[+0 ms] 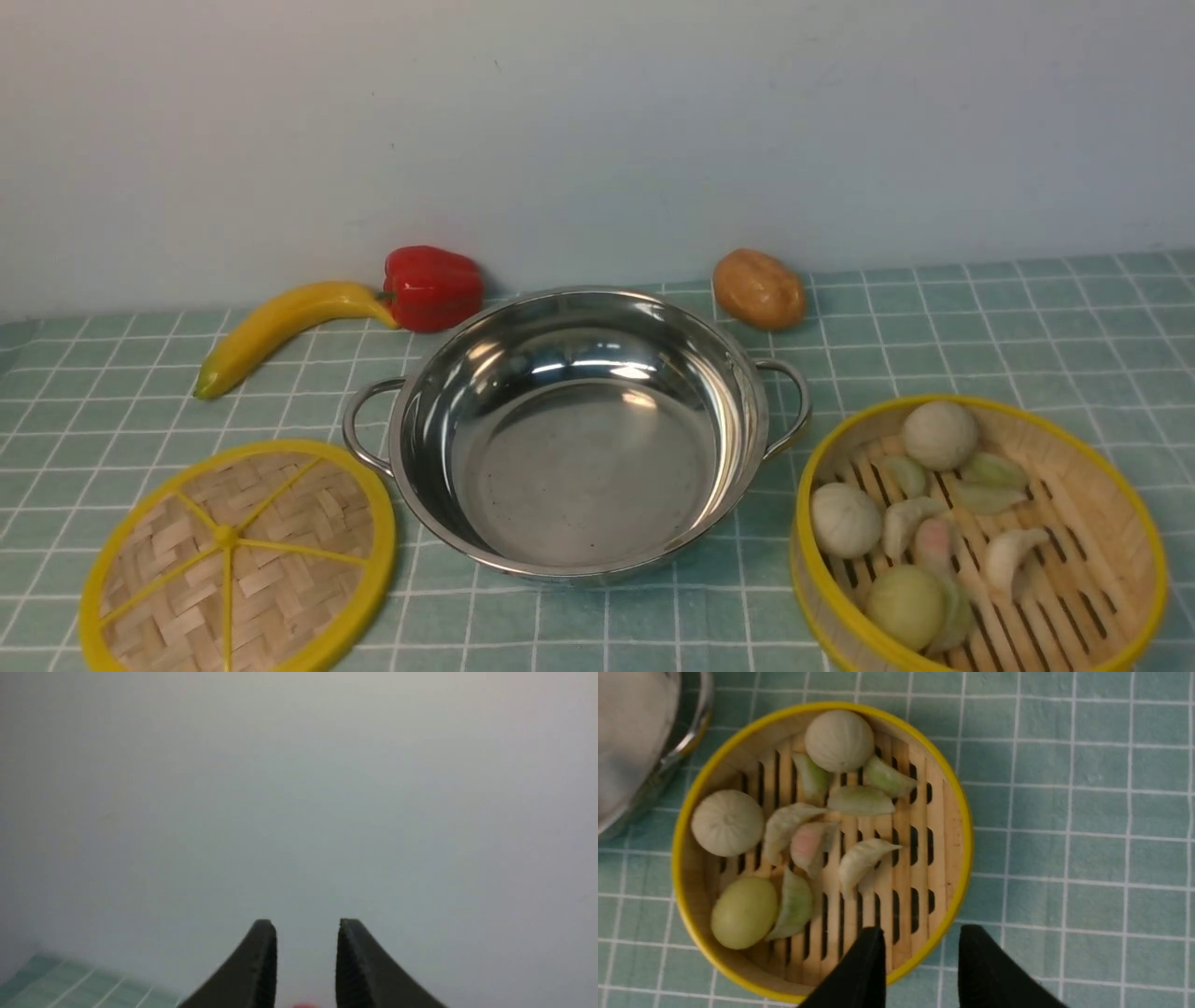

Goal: Place the steamer in the pot on the blue tablecloth, and put the lid on the steamer.
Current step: 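Reach for and grasp the rim of the bamboo steamer holding the buns with the right gripper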

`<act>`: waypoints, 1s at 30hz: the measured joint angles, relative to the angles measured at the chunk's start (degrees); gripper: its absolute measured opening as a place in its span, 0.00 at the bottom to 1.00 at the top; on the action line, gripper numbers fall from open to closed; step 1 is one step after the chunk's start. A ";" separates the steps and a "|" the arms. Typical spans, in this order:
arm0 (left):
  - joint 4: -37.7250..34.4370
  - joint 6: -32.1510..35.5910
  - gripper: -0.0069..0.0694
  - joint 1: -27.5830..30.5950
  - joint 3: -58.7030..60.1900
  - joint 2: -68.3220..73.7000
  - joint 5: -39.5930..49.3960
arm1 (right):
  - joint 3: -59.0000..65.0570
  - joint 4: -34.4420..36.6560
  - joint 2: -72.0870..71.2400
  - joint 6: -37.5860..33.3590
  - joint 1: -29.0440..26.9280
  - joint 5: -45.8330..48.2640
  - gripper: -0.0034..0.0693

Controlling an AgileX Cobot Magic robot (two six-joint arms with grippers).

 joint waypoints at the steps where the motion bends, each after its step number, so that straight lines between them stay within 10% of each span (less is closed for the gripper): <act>1: -1.31 3.26 0.32 0.00 -3.27 3.99 8.64 | 0.48 -0.48 0.96 0.00 0.00 -0.51 0.38; 10: -13.79 27.82 0.31 0.00 -12.15 31.34 34.71 | 13.13 -1.45 1.57 -0.13 0.00 -14.05 0.38; 30: -14.45 34.84 0.34 0.00 -12.29 56.03 26.55 | 20.53 -3.61 14.93 3.13 0.00 -28.64 0.38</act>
